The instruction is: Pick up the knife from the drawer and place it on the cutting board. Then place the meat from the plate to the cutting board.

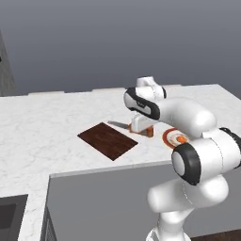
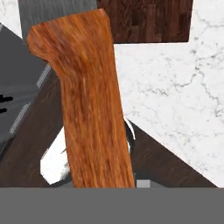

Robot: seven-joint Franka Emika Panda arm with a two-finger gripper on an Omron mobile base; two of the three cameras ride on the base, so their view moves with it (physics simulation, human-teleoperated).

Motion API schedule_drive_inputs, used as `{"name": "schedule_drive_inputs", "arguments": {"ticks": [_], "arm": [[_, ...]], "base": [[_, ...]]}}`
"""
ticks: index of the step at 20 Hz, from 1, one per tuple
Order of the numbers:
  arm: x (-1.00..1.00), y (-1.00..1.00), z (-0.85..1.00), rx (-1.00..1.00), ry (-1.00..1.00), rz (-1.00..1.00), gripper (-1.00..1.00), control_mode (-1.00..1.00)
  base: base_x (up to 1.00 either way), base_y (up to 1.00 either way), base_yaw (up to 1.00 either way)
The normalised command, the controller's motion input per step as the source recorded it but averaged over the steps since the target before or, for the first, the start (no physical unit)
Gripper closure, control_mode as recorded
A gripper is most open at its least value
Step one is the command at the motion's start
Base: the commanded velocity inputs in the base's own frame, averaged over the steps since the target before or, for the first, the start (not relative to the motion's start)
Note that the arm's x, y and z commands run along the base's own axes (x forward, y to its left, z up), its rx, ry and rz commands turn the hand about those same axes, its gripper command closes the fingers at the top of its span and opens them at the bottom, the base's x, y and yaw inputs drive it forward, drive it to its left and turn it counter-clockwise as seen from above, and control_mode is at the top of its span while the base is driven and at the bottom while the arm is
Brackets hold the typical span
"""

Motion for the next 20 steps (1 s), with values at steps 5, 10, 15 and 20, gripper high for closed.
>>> {"name": "schedule_drive_inputs", "arguments": {"ticks": [5,10,15,20], "arm": [[0.14,0.44,-0.03,0.32,-0.23,0.16,1.00,-1.00],[0.45,0.23,-0.14,0.25,-0.04,-0.01,1.00,-1.00],[0.69,0.00,-0.19,0.05,0.08,0.00,1.00,-1.00],[0.62,0.09,-0.25,0.01,0.10,0.00,1.00,-1.00]], "base": [[0.00,0.00,0.00],[0.00,0.00,0.00],[0.00,0.00,0.00],[0.00,0.00,0.00]]}}
